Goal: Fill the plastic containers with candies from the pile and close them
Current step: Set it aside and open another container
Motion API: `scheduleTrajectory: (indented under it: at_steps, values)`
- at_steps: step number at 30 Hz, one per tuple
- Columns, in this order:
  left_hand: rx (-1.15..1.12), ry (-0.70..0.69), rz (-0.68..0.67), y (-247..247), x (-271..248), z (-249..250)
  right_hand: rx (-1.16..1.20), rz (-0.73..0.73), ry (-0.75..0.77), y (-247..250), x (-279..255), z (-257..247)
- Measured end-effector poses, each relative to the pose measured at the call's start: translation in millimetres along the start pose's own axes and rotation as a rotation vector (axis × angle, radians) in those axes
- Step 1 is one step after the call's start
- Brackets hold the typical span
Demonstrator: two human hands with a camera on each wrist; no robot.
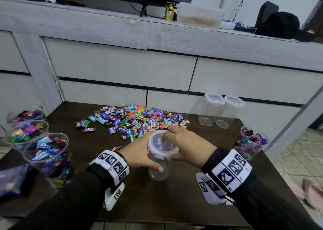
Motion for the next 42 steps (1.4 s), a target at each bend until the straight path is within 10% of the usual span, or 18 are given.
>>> scheduleTrajectory:
  at_steps: [16, 29, 42]
  values:
    - [-0.270, 0.021, 0.083, -32.1, -14.0, -9.1, 0.425, 0.126, -0.548, -46.6, 27.7, 30.0]
    - [-0.206, 0.031, 0.097, -33.1, -16.0, -9.3, 0.182, 0.222, -0.423, -42.7, 30.1, 33.2]
    - [-0.244, 0.025, 0.034, -32.1, -13.5, -5.1, 0.616, -0.003, -0.539, -48.6, 48.9, 22.2]
Point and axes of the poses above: each hand's wrist, its own x-axis towards the middle knuckle, its own y-axis out of the back of the hand, z = x × y, the point moved 2 cm from there along x, towards the middle knuckle, and after that the axes turned 4 degrees about z, right-handed, at the moved point
